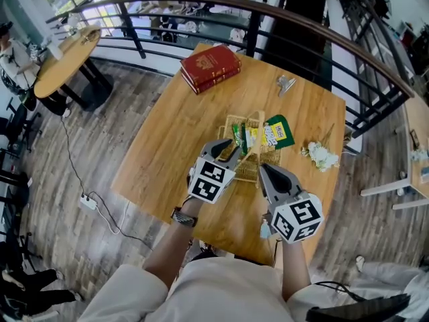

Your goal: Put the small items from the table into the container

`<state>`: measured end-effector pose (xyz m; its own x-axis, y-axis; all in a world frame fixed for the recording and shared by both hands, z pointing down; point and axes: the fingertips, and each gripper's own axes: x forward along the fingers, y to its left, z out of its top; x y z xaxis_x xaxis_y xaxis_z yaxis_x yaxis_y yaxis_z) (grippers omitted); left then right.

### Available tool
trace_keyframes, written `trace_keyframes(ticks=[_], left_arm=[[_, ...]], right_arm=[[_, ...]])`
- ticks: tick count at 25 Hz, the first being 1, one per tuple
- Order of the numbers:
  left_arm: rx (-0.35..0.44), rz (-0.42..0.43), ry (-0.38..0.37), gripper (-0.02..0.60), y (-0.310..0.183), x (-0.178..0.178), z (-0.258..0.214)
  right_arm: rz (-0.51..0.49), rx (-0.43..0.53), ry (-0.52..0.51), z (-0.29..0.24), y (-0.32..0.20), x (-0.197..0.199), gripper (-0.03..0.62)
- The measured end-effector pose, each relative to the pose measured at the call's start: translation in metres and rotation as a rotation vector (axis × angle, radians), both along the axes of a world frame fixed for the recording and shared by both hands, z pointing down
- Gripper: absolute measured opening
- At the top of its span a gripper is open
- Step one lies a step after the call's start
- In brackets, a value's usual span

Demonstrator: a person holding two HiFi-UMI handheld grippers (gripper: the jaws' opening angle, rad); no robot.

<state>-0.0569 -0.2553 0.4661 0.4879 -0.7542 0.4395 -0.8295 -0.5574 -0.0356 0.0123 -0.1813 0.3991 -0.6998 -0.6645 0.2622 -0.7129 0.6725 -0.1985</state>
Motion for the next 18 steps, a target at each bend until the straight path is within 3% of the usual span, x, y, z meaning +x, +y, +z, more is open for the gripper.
trace_keyframes(ticks=[9,18], left_arm=[[0.06,-0.034,0.04,0.1,0.036,-0.013,-0.034],[0.151,-0.053,0.042,0.058,0.091,-0.03,-0.07]], right_arm=[[-0.029,0.05,-0.011,-0.021,0.018,-0.007,0.02],[-0.058,0.096,-0.02,-0.04,0.046,-0.022,0.02]])
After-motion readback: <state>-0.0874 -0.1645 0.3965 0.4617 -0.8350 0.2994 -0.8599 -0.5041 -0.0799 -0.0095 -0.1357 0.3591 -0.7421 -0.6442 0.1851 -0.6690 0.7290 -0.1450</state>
